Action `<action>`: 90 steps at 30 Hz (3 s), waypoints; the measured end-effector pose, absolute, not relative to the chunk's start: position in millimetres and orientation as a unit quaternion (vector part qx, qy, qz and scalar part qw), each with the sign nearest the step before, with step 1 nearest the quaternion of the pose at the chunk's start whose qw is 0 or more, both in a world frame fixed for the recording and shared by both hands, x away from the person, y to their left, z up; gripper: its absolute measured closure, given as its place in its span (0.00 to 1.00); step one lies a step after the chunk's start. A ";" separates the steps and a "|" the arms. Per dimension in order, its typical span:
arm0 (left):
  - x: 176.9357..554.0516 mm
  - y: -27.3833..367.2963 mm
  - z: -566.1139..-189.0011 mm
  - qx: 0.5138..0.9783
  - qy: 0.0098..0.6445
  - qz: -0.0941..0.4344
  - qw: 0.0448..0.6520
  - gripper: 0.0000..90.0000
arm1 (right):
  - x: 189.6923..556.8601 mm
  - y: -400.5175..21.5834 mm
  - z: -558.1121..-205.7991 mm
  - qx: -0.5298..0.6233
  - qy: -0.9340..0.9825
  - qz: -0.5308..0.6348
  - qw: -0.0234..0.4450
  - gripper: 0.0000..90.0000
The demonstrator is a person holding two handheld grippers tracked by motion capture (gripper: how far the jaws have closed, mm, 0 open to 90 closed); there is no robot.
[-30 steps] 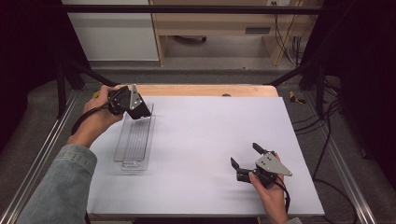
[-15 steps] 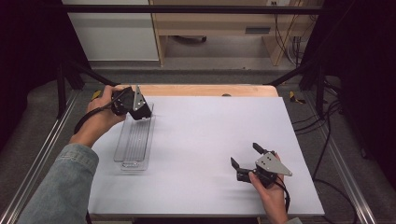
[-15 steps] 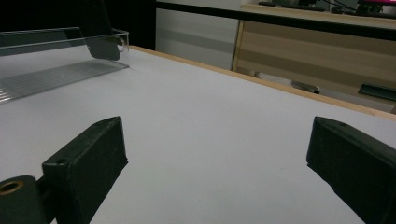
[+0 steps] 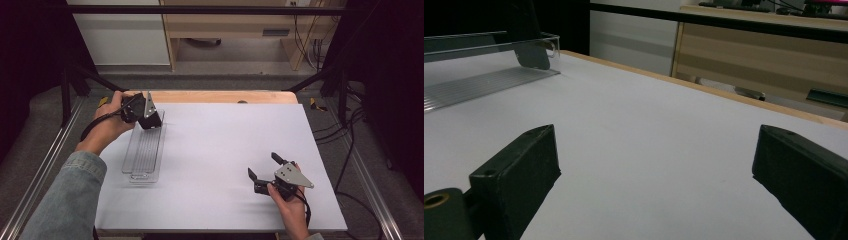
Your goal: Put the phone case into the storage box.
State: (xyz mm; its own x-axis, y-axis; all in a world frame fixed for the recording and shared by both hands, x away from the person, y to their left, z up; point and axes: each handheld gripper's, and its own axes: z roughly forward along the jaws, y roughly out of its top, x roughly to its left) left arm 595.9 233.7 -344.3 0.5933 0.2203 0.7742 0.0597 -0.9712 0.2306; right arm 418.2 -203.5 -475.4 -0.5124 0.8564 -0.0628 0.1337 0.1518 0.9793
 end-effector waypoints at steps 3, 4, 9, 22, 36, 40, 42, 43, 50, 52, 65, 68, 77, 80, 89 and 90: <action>596.4 233.1 -344.9 0.888 0.077 0.444 0.093 0.92 | 418.4 -203.0 -475.7 0.363 0.682 0.540 0.334 0.06; 596.7 233.3 -345.3 0.888 0.076 0.444 0.093 0.92 | 418.4 -202.7 -475.9 0.363 0.683 0.539 0.334 0.06; 599.7 235.2 -344.3 0.889 0.075 0.444 0.087 0.92 | 418.2 -202.5 -476.1 0.363 0.684 0.538 0.333 0.06; 601.0 236.2 -340.6 0.891 0.077 0.438 0.093 0.92 | 418.4 -203.2 -475.7 0.363 0.683 0.539 0.334 0.06; 603.5 235.1 -339.5 0.895 0.069 0.431 0.086 0.92 | 418.4 -203.4 -475.7 0.364 0.682 0.540 0.333 0.06; 605.1 234.0 -339.0 0.898 0.066 0.427 0.088 0.92 | 418.7 -202.9 -476.2 0.365 0.684 0.538 0.332 0.06; 606.4 233.2 -338.7 0.899 0.063 0.425 0.089 0.92 | 418.8 -202.8 -476.5 0.364 0.684 0.539 0.332 0.06; 606.9 232.7 -338.5 0.899 0.063 0.424 0.087 0.92 | 418.8 -202.7 -476.5 0.364 0.684 0.539 0.331 0.06; 610.8 227.4 -339.6 0.902 0.055 0.420 0.084 0.92 | 418.9 -202.9 -476.6 0.365 0.684 0.538 0.330 0.06; 611.6 226.5 -339.5 0.902 0.055 0.419 0.084 0.92 | 419.0 -203.0 -476.6 0.365 0.684 0.539 0.330 0.06; 617.7 222.0 -340.3 0.901 0.047 0.423 0.082 0.91 | 419.2 -203.7 -477.4 0.368 0.683 0.540 0.326 0.06; 618.9 219.0 -339.9 0.900 0.047 0.425 0.082 0.91 | 419.1 -204.5 -476.9 0.371 0.679 0.543 0.325 0.06; 621.0 223.3 -340.5 0.899 0.051 0.426 0.082 0.91 | 419.1 -204.9 -477.0 0.370 0.679 0.544 0.326 0.06; 622.6 223.4 -341.1 0.898 0.053 0.428 0.084 0.91 | 419.1 -204.7 -477.5 0.371 0.680 0.543 0.325 0.06; 631.0 225.1 -342.2 0.895 0.062 0.431 0.091 0.90 | 419.5 -205.1 -477.7 0.373 0.678 0.545 0.323 0.06; 631.4 225.0 -342.5 0.895 0.062 0.433 0.091 0.90 | 419.6 -205.0 -477.7 0.372 0.678 0.545 0.323 0.06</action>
State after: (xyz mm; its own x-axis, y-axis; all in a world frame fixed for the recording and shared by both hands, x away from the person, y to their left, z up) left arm 631.4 225.0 -342.5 0.6178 0.1903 0.7630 0.0328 -0.9757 0.2169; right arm 419.6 -205.0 -477.7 -0.5139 0.8572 -0.0324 0.1519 0.1281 0.9801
